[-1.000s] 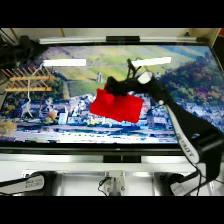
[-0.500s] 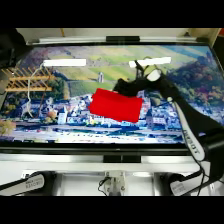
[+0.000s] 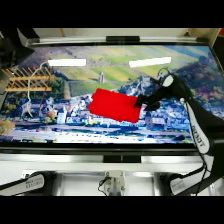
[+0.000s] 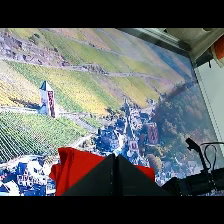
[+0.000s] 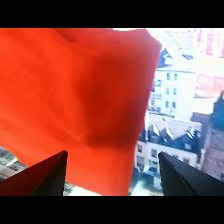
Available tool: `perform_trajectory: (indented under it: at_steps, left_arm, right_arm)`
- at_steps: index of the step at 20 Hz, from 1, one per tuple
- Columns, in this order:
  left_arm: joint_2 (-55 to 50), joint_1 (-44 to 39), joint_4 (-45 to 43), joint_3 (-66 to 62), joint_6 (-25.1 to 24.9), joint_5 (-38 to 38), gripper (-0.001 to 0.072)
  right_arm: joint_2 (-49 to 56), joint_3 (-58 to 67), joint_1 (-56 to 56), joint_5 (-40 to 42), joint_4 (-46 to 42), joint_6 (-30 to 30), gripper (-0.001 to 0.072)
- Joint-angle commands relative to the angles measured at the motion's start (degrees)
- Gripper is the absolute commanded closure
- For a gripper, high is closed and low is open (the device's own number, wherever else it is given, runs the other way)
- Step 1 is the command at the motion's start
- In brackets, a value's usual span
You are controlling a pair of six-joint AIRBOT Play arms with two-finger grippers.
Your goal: Fold the shirts.
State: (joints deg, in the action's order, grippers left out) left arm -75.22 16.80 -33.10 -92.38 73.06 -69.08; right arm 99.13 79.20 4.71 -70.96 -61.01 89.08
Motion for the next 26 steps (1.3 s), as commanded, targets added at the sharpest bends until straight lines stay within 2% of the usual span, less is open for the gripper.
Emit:
perform_trajectory:
  at_steps: [1, 2, 3, 4, 5, 6, 8, 10, 13, 16, 20, 23, 26]
  left_arm:
    - [0.0, -0.1, 0.0, 0.1, 0.0, -1.6, 0.0673]
    - [0.0, -0.1, 0.0, 0.1, 0.0, -1.6, 0.0673]
    - [0.0, -0.2, 0.0, 0.1, 0.0, -1.6, 0.0673]
    - [0.0, -0.5, 0.0, 0.1, 0.0, -1.6, 0.0673]
    - [0.0, -1.0, 0.0, 0.1, 0.0, -1.6, 0.0673]
    - [0.0, -1.7, 0.0, 0.1, 0.0, -1.5, 0.0672]
    - [0.0, -3.2, 0.0, 0.1, 0.0, -1.5, 0.0672]
    - [0.0, -5.0, 0.0, 0.1, 0.0, -1.5, 0.0673]
    - [0.0, -7.4, 0.0, 0.1, 0.0, -1.6, 0.0672]
    - [0.0, -8.4, 0.0, 0.1, 0.0, -1.6, 0.0672]
    - [0.0, -9.2, 0.0, 0.1, 0.0, -2.1, 0.0672]
    - [0.0, -9.9, 0.0, 0.1, 0.0, -2.1, 0.0672]
    - [0.0, -10.5, 0.0, 0.1, 0.0, -2.1, 0.0672]
  right_arm:
    - [4.0, -0.7, -0.5, 2.3, 6.3, -1.7, 0.0025]
    - [5.0, -0.7, -0.6, 2.7, 7.2, -1.8, 0.0026]
    - [5.8, -0.7, -0.5, 3.1, 9.0, -3.2, 0.0062]
    - [6.3, -0.7, -0.6, 3.6, 11.8, -5.9, 0.0228]
    - [6.4, -0.7, -0.6, 4.7, 13.8, -8.7, 0.0469]
    - [6.2, -0.5, -0.7, 6.4, 15.3, -11.4, 0.0656]
    - [5.4, 1.5, -2.0, 9.1, 15.9, -14.7, 0.0647]
    - [3.8, 4.9, -5.3, 10.5, 15.3, -15.5, 0.0648]
    - [-1.0, 9.5, -18.8, 9.3, 11.7, -12.0, 0.0647]
    - [-5.1, 9.5, -31.5, 3.3, 6.6, -8.3, 0.0647]
    - [-10.2, 9.1, -45.4, -6.1, -7.6, -4.4, 0.0651]
    - [-14.3, 3.0, -53.9, -9.4, -10.8, -4.2, 0.0651]
    - [-19.9, -8.9, -61.3, -8.5, -11.8, -4.3, 0.0652]
